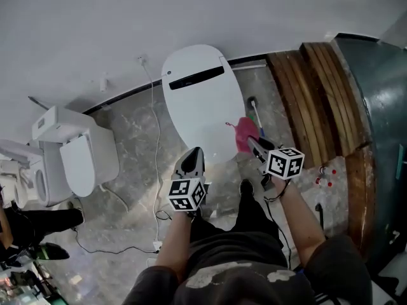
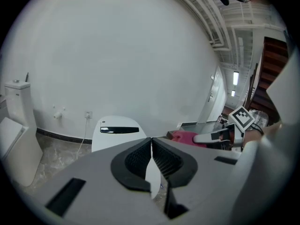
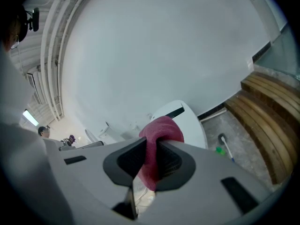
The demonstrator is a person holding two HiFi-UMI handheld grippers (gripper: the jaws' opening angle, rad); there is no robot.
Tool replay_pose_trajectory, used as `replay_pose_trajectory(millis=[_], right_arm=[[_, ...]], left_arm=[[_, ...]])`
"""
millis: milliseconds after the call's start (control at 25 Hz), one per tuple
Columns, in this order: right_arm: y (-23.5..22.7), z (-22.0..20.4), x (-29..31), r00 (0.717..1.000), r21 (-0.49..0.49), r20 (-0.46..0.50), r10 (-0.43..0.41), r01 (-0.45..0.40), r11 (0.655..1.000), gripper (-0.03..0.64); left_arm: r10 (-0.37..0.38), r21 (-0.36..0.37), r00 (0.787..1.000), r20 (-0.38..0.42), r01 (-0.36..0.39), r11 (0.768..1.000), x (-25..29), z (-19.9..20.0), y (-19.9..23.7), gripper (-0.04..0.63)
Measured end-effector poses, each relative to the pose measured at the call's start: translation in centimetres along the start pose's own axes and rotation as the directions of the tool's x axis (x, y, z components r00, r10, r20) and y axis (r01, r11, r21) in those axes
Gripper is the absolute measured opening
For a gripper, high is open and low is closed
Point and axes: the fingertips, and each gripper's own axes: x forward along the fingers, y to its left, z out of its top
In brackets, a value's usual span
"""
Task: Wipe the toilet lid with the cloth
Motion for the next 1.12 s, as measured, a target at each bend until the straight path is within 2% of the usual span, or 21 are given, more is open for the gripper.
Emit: replay_pose_trajectory(millis=[80, 200, 280, 400, 600, 840, 1120], right_arm=[[1.8, -0.8, 0.5, 1.0, -0.014, 0.012, -0.029, 0.029, 0.999, 0.049], [5.1, -1.5, 0.9, 0.994, 0.03, 0.09, -0.065, 0.062, 0.998, 0.049], [7.6, -2.3, 1.0, 0.987, 0.064, 0.139, -0.076, 0.067, 0.996, 0.049], [11.6, -3.0, 0.8, 0.975, 0.064, 0.204, -0.086, 0.074, 0.995, 0.049], [16.6, -5.2, -1.7, 0.956, 0.063, 0.271, -0.114, 0.101, 0.993, 0.049], [19.5, -7.2, -5.6, 0.943, 0.058, 0.299, -0.147, 0.136, 0.989, 0.049], [20.3, -7.6, -10.5, 0.915, 0.068, 0.369, -0.16, 0.145, 0.987, 0.049]], left_arm=[[-0.048, 0.013, 0.999, -0.007, 0.048, 0.999, -1.5, 0.1, 1.2, 0.015], [-0.093, 0.044, 0.995, -0.022, 0.094, 0.995, -4.4, 0.4, 3.6, 0.015], [-0.108, 0.06, 0.994, -0.017, 0.109, 0.992, -6.6, 1.1, 5.7, 0.015], [-0.119, 0.085, 0.993, -0.002, 0.118, 0.989, -9.7, 2.6, 8.8, 0.015], [-0.168, 0.116, 0.986, 0.015, 0.166, 0.979, -14.0, 3.9, 10.9, 0.015], [-0.253, 0.127, 0.967, 0.026, 0.248, 0.96, -16.4, 4.9, 9.4, 0.015], [-0.362, 0.17, 0.932, 0.012, 0.355, 0.919, -17.1, 4.6, 3.4, 0.015]])
